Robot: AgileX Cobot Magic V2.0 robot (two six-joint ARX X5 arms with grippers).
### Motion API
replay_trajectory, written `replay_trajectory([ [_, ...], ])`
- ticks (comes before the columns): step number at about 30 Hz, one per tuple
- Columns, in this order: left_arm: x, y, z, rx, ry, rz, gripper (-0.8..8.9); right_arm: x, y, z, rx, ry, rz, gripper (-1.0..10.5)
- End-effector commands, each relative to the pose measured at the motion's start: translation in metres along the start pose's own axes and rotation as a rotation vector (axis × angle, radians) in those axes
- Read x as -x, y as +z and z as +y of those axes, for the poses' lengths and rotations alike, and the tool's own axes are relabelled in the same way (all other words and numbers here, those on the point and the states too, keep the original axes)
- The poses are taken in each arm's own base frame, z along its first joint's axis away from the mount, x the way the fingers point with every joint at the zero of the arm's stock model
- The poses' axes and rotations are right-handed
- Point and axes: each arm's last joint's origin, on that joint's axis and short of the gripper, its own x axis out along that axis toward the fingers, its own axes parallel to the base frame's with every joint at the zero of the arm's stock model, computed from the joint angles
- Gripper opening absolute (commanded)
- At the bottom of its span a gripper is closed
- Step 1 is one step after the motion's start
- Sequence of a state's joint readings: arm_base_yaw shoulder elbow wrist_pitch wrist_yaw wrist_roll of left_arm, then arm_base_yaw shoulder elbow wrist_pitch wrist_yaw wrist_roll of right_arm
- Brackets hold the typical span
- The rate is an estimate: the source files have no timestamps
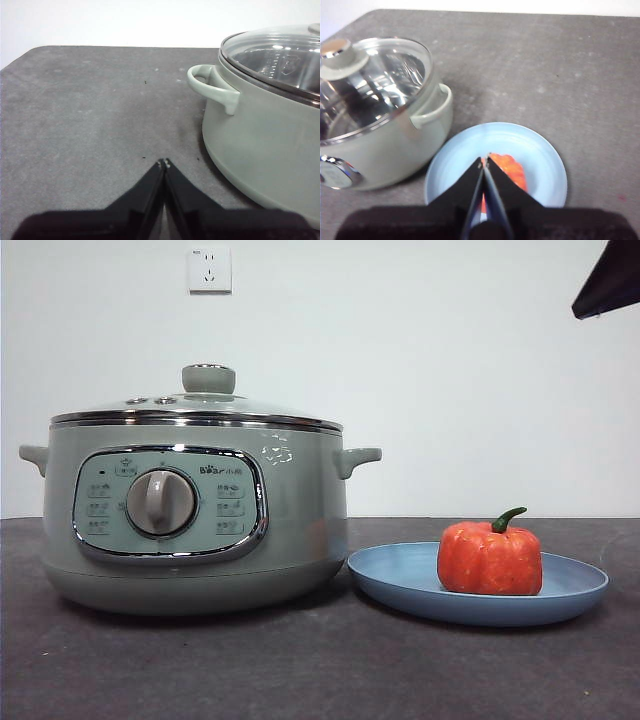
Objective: Take the pumpkin out from the steamer,put the pumpkin in the blue plate,close the lid
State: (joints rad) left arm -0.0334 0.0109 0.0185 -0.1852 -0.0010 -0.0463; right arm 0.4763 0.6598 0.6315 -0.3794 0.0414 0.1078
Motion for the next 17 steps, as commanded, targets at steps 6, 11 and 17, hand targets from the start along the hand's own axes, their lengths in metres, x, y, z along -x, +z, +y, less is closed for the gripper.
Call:
replay_trajectory([
  [6,-0.002,-0.005,0.0,0.007,-0.001,0.012,-0.03,0.023,-0.03,-0.022,0.092,-0.034,-0.191,0.0],
  [11,-0.002,-0.005,0.0,0.007,-0.001,0.012,-0.03,0.023,-0.077,-0.037,0.059,-0.126,-0.22,0.0],
  [17,-0.002,-0.005,0.0,0.007,-0.001,0.012,-0.03,0.01,-0.116,-0.046,0.035,-0.193,-0.209,0.0],
])
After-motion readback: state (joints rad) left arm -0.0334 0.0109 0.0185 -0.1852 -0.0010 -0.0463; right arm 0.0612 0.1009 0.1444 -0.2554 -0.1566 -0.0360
